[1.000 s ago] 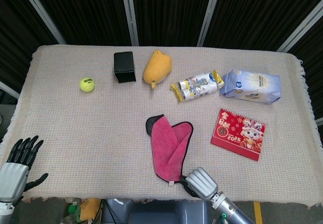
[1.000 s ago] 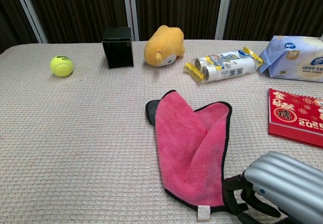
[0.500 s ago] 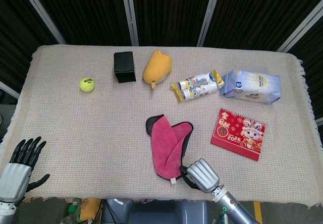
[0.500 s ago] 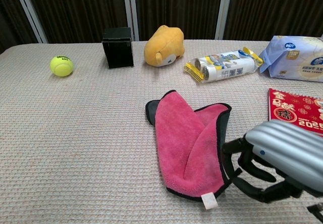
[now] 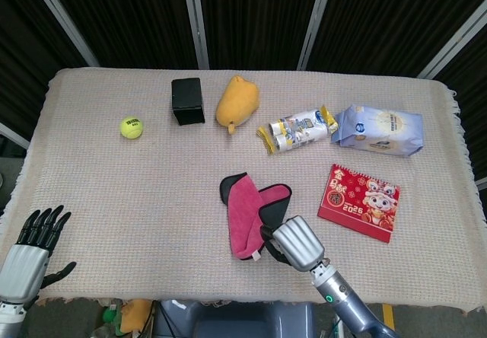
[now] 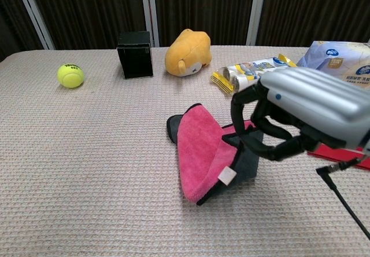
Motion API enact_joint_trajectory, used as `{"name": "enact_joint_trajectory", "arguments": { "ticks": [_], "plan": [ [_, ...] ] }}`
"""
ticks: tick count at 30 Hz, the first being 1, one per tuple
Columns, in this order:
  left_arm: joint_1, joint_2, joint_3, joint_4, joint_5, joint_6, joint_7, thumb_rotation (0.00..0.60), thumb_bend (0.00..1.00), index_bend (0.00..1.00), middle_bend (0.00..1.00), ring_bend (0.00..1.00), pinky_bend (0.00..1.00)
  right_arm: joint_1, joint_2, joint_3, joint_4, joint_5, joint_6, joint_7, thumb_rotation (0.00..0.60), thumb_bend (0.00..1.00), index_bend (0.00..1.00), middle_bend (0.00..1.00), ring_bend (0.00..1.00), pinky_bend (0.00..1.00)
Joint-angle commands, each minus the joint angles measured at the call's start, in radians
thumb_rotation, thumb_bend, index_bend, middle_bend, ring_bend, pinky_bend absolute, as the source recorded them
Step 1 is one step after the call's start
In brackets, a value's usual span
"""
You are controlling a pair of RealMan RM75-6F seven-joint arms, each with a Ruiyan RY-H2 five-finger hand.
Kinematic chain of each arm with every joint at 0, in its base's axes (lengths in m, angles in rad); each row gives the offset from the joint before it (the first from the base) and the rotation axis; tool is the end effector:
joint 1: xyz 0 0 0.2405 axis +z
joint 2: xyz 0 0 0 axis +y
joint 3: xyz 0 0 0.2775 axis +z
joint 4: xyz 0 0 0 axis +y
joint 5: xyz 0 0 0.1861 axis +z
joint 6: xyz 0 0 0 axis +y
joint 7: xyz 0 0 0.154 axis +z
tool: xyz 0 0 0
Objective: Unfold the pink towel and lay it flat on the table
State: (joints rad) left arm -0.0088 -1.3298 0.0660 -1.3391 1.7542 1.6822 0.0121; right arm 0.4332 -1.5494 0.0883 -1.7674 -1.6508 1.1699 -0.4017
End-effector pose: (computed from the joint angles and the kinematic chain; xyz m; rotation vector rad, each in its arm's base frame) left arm -0.3226 0.1417 0.1343 -1.5435 -0.7463 -1.0000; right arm -0.1345 -0.2406 0.0194 1.9397 -0.7758 1.2734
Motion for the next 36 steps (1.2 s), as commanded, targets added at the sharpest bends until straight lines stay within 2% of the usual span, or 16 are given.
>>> {"name": "enact_joint_trajectory", "arguments": {
  "ticks": [1, 11, 23, 29, 36],
  "plan": [
    [-0.001, 0.001, -0.001, 0.000, -0.002, -0.001, -0.003, 0.600, 0.00, 0.00, 0.00, 0.00, 0.00, 0.027, 0.001, 0.054, -0.052, 0.045, -0.018, -0.068, 0.600, 0.58, 0.69, 0.90, 0.98, 0.87],
    [-0.008, 0.010, -0.010, -0.006, -0.021, -0.014, -0.024, 0.600, 0.00, 0.00, 0.00, 0.00, 0.00, 0.098, -0.026, 0.208, -0.143, 0.176, -0.008, -0.250, 0.600, 0.59, 0.69, 0.90, 0.98, 0.87],
    [-0.022, 0.014, -0.021, -0.027, -0.046, -0.044, -0.025, 0.600, 0.00, 0.00, 0.00, 0.00, 0.00, 0.225, -0.071, 0.432, -0.135, 0.376, 0.043, -0.378, 0.600, 0.59, 0.69, 0.90, 0.98, 0.87],
    [-0.031, 0.017, -0.029, -0.036, -0.066, -0.068, -0.015, 0.600, 0.00, 0.00, 0.00, 0.00, 0.00, 0.289, -0.087, 0.502, -0.126, 0.452, 0.090, -0.439, 0.600, 0.59, 0.69, 0.90, 0.98, 0.87],
    [-0.045, 0.014, -0.039, -0.028, -0.090, -0.100, -0.014, 0.600, 0.00, 0.00, 0.00, 0.00, 0.00, 0.352, -0.114, 0.526, -0.097, 0.500, 0.152, -0.502, 0.600, 0.59, 0.69, 0.90, 0.98, 0.87]
  ]
}}
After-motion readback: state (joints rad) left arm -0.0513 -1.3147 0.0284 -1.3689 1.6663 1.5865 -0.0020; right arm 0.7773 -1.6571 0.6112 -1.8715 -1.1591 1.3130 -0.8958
